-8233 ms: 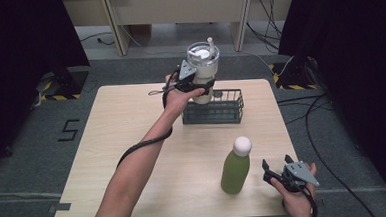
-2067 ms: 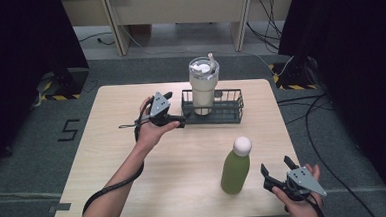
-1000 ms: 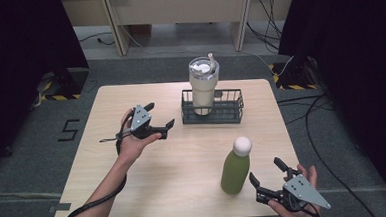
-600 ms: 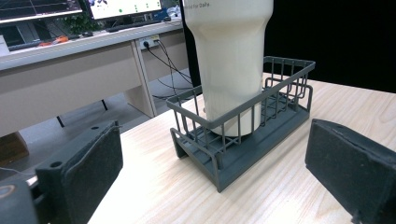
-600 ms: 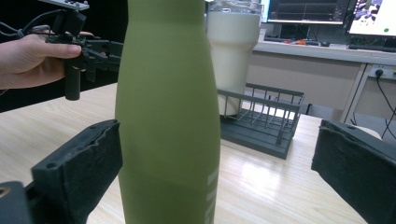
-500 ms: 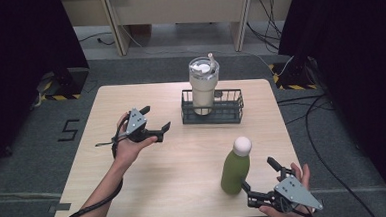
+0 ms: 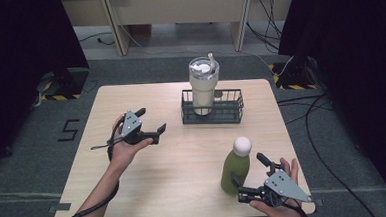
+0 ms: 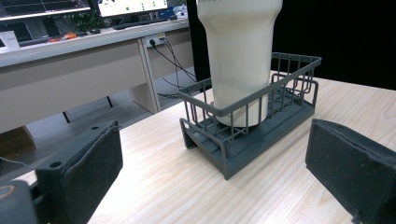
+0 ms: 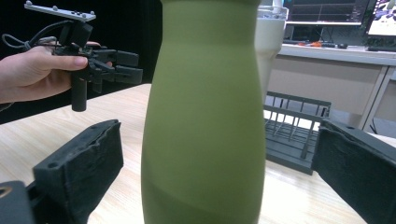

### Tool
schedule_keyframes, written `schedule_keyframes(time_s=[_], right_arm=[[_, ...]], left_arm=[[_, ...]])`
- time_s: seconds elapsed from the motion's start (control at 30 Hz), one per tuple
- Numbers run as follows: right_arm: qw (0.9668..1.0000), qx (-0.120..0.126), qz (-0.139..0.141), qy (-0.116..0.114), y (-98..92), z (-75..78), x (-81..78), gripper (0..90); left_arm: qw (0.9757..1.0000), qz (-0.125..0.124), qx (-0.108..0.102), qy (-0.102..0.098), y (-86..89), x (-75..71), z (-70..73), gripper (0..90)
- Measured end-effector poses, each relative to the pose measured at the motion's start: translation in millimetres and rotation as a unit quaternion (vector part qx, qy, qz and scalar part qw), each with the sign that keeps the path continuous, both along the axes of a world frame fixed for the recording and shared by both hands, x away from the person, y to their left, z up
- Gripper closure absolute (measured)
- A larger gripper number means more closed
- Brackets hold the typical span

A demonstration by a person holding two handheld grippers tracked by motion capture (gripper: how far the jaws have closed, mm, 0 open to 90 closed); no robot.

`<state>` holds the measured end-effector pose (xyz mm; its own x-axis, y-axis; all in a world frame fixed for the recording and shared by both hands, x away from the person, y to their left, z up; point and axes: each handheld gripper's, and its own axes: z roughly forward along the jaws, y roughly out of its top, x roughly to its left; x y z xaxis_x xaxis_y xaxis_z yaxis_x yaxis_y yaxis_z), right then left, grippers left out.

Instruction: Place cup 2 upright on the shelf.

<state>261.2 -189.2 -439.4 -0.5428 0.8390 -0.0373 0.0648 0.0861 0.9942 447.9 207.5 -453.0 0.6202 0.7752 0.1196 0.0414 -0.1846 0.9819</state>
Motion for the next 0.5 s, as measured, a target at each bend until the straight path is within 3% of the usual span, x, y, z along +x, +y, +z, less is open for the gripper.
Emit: schedule_keyframes(time_s=[0.5], right_arm=[[1.0,0.0,0.004,0.005,12.8,0.0,14.6,11.3]], left_arm=[[0.9999,0.007,-0.011,0.003,8.4,-6.0,-7.7,3.0]])
